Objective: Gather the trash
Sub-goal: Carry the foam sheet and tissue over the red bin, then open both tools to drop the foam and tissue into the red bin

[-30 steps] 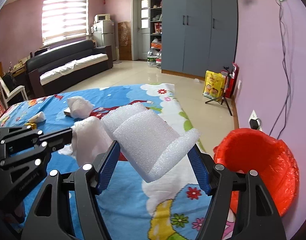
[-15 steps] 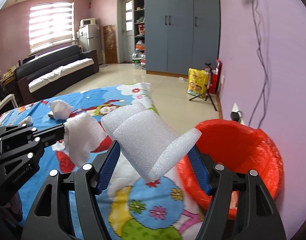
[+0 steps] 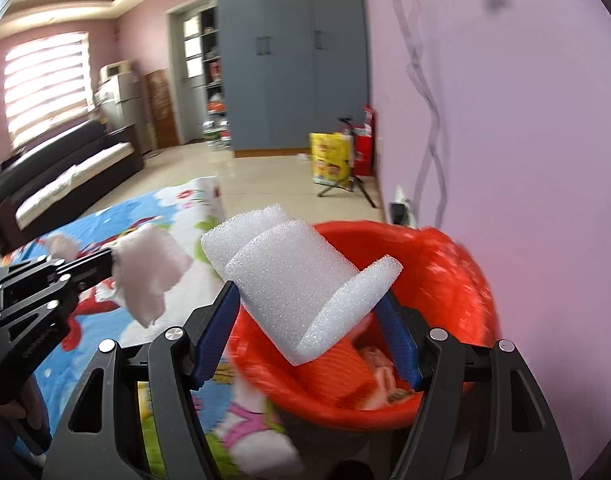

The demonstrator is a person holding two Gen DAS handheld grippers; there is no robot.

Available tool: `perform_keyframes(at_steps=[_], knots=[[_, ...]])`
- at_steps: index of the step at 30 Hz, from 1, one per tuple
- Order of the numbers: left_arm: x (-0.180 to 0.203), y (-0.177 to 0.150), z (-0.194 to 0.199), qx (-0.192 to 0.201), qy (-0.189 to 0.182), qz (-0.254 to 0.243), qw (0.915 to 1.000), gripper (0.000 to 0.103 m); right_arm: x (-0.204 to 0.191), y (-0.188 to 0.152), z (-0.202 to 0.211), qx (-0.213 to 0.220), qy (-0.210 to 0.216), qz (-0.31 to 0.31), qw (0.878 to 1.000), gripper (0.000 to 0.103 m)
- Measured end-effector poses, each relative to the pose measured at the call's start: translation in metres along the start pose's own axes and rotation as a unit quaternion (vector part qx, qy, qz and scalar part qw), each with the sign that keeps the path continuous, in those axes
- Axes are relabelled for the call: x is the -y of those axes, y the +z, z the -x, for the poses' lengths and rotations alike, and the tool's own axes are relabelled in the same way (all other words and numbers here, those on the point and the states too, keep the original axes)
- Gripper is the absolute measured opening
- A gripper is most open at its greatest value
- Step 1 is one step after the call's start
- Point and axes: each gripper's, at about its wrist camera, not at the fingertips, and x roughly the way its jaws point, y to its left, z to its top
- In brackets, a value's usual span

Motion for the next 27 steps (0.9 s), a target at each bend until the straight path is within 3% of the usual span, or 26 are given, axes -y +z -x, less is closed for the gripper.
perform_keyframes(at_steps=[13,22,24,27], knots=[[0.045,0.011,-0.054,-0.006,-0.069,0.009,0.9976,0.001,0.047,-0.012,-0.012,-0.014,-0.039,-0.035,0.999,0.066],[0.050,0.010,-0.077,-0.014,-0.087,0.029,0.9957,0.002,0.050,-0.018,-0.023,-0.020,-0.042,-0.028,0.999,0.069],[0.048,0.011,-0.078,-0.013,-0.087,0.032,0.9956,0.008,0.054,-0.017,-0.024,-0.014,-0.040,-0.034,0.999,0.075],[0.042,0.011,-0.077,-0.012,-0.084,0.047,0.9953,0.020,0.059,-0.015,-0.022,-0.008,-0.040,-0.046,0.998,0.076]])
